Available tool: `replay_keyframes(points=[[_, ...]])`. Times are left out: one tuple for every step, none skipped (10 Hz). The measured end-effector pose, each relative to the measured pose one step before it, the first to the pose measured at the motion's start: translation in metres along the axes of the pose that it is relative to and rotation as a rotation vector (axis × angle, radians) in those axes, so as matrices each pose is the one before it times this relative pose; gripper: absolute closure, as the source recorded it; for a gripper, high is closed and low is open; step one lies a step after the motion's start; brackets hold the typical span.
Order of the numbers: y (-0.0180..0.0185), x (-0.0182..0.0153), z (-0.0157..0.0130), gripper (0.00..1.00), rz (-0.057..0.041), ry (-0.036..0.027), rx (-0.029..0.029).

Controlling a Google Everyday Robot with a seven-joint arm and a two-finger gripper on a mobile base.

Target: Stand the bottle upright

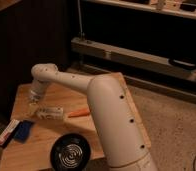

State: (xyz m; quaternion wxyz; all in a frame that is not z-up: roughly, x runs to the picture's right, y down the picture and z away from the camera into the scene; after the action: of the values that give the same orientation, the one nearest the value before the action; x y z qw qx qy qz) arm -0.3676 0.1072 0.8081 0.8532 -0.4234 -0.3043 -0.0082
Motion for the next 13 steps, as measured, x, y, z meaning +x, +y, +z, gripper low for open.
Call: replay_keyframes(points=[[0.00233,0.00355,-0.00041,0.45,0.0087,0.01032,0.01388],[-0.00004,0.00244,-0.00046,0.45,0.00677,0.01333,0.01661],[-0.00146,0.00082,-0.00033,0.45,0.00522,0.00764,0.01418],[-0.00251,0.00086,-0.00045,0.45,0.00608,0.00694,0.01555],[-0.00373,0.00015,0.00091,0.45,0.00159,0.01822,0.01984],[-0.00012,-0.0039,0.00335,0.45,-0.00564,0.00477,0.00577],[-0.00032,-0.00432,0.00462,0.45,-0.00564,0.00046,0.0068],[-0.0019,0.00299,0.00284,0.45,0.00175,-0.00099,0.01045],[-0.00134,0.00099,0.00339,0.45,-0.00319,-0.00055,0.01037],[0.00015,-0.0027,0.00293,0.45,-0.00617,-0.00051,0.00405],[-0.00066,0.00081,0.00272,0.45,-0.00364,0.00379,0.00596],[-0.00087,0.00238,0.00228,0.45,0.0014,0.00504,0.00567],[-0.00061,0.00064,0.00208,0.45,-0.00083,0.00538,0.00465]])
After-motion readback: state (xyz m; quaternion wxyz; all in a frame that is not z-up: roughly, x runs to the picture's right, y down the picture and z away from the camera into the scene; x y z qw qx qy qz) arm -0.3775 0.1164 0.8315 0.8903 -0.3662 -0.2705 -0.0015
